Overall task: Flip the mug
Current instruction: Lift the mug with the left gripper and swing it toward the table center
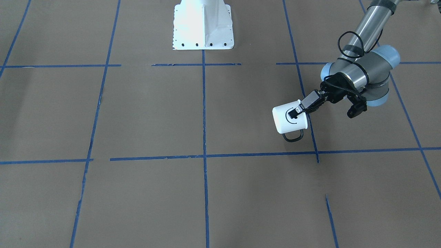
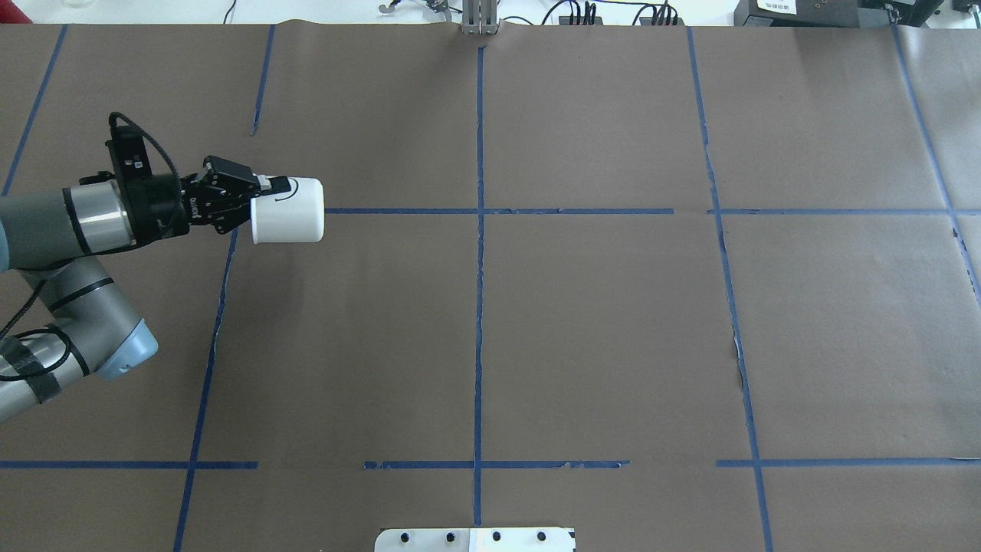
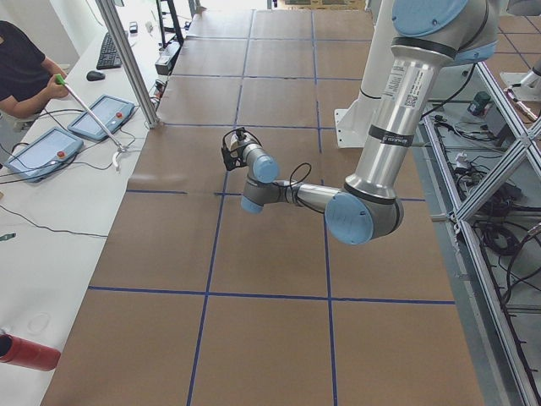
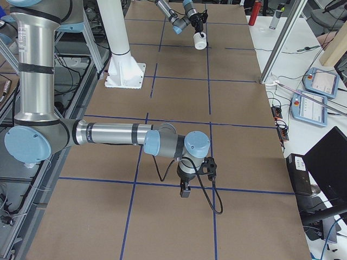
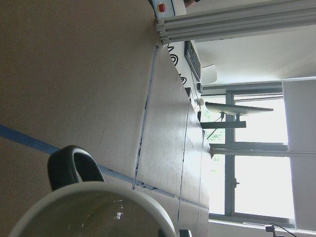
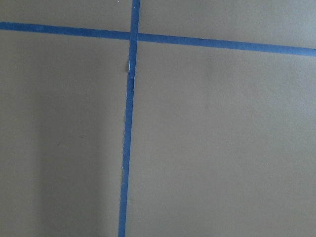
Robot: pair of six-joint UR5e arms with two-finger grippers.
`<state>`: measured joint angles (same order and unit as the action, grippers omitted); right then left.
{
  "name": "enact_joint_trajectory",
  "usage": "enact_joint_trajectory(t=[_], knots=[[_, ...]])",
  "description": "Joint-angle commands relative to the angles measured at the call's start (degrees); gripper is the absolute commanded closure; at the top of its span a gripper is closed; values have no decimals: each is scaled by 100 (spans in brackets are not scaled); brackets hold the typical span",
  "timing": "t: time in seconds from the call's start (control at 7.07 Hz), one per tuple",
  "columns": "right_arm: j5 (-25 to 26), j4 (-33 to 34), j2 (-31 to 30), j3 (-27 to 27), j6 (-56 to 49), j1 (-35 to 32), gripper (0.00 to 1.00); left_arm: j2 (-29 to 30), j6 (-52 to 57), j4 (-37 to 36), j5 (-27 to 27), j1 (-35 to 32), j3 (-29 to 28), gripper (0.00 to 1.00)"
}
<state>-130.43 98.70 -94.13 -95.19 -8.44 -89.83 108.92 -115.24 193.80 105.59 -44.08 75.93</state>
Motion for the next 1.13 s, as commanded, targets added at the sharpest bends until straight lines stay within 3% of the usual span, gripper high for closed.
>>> enact_joint_trajectory(t=[0.0,0.42,0.57,0.71,0.99], knots=[[0,0,0,0,0,0,0,495,123,-2623,-598,476,956,100],[0,0,0,0,0,0,0,1584,718,-5764,-1416,1206,1311,100],[0,0,0,0,0,0,0,2154,1296,-7097,-1436,1261,1311,100],[0,0,0,0,0,0,0,2534,1458,-8024,-1454,1366,1258,100],[0,0,0,0,0,0,0,3394,2008,-9705,-1970,1832,612,100]])
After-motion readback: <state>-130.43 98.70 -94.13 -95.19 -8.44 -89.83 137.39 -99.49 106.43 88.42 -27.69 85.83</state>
